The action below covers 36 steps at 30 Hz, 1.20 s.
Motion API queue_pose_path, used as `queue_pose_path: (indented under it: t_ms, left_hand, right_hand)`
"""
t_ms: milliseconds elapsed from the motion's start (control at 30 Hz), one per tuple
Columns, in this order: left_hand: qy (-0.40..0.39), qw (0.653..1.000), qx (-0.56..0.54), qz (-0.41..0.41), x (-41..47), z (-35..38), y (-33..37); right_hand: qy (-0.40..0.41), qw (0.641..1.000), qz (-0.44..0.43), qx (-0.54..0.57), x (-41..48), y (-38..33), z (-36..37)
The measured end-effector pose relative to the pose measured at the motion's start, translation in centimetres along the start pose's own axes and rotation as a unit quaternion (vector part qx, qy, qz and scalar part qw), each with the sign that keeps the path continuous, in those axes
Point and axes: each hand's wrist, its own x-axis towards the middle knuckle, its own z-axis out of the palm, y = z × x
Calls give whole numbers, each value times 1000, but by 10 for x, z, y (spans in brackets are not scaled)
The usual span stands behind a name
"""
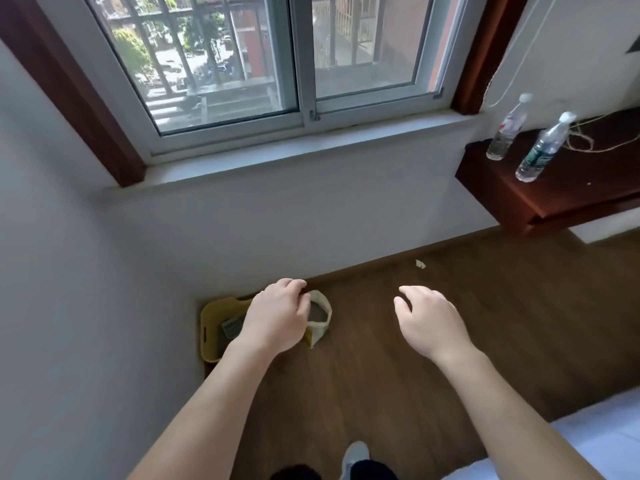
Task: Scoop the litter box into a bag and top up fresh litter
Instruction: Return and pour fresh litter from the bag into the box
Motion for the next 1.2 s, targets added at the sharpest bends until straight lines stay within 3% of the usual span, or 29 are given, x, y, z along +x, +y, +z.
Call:
queue_pose_path:
  t_ms: [267, 633, 900, 1200]
  left_hand:
    - [-51, 997, -37, -35, 74, -4, 14]
    - [0, 997, -60, -43, 186, 4, -17]
    - [16, 994, -52, -94, 229, 0, -31]
    - [29, 967, -49, -247, 284, 58, -17]
  right_hand:
    - [-24, 1000, -8, 15, 89, 1, -25]
    - [-30, 999, -35, -14, 208, -33, -10]
    - [-57, 990, -123, -34, 284, -61, -5]
    - [-172, 946, -267, -64, 401, -43, 33]
